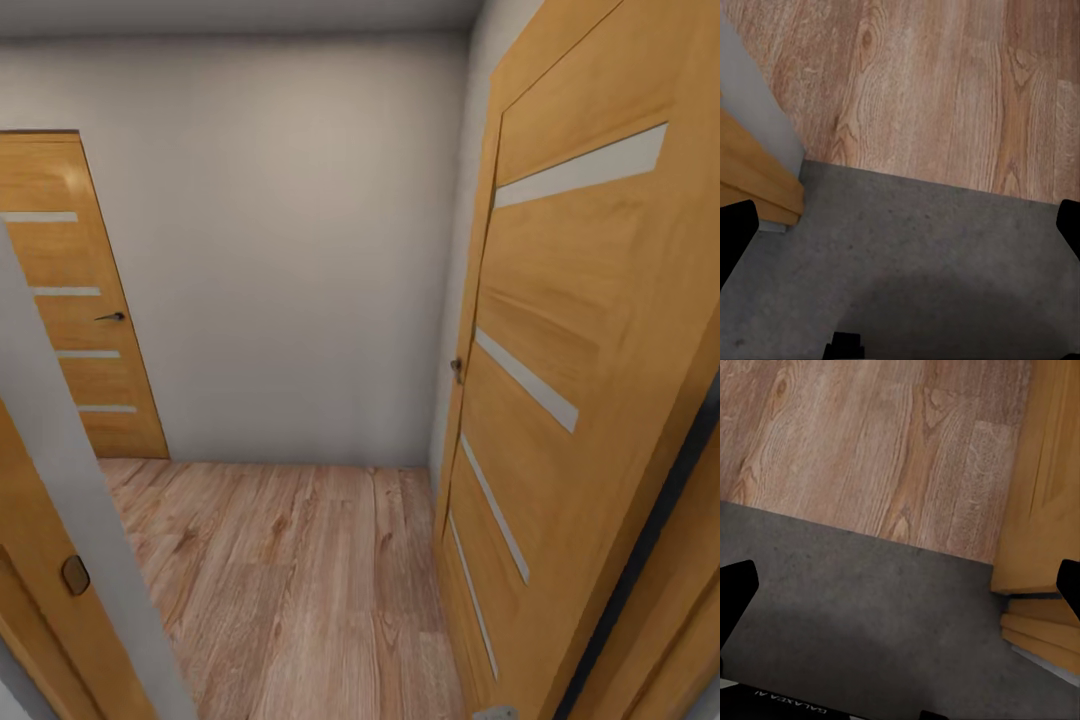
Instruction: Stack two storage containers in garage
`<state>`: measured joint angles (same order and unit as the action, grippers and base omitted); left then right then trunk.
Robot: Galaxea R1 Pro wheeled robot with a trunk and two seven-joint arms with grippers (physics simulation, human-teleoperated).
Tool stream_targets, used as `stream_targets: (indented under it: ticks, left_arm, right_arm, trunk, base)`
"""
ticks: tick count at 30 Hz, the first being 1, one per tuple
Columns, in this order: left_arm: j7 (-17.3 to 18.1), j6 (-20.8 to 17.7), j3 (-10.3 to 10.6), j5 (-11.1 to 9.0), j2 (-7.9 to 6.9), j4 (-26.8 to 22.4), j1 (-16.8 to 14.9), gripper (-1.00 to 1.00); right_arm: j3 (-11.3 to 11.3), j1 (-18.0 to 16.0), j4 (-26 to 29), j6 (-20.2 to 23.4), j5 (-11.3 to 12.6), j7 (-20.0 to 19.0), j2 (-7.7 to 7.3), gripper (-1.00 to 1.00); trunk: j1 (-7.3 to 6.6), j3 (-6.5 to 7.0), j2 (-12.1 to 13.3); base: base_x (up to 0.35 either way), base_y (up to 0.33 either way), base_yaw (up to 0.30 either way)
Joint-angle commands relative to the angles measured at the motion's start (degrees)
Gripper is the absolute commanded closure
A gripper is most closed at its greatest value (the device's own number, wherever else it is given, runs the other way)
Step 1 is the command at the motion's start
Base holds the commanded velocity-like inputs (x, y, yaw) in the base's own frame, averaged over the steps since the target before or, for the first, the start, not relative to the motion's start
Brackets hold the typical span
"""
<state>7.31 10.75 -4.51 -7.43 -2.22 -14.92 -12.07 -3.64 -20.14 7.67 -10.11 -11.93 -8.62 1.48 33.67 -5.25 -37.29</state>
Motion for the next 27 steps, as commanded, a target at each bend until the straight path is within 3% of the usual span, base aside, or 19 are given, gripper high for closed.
stream_targets:
  ticks: [1,15,27]
  left_arm:
    - [0.6,0.1,-0.4,-0.5,0.02,0.1,-0.1,-1.0]
    - [0.6,0.0,-0.4,-0.5,0.02,0.1,-0.1,-1.0]
    - [0.6,0.0,-0.4,-0.5,0.02,0.1,-0.1,-1.0]
  right_arm:
    - [-0.4,0.0,0.0,-0.2,-0.5,-0.2,0.01,-1.0]
    - [-0.4,-0.1,0.0,-0.2,-0.5,-0.2,-0.01,-1.0]
    - [-0.4,-0.1,0.0,-0.2,-0.5,-0.2,-0.01,-1.0]
  trunk:
    - [0.02,-0.1,-0.1]
    - [0.02,-0.1,-0.1]
    - [0.02,-0.1,-0.1]
  base:
    - [0.027,0.0,0.118]
    - [0.004,0.0,0.034]
    - [0.252,0.0,0.0]
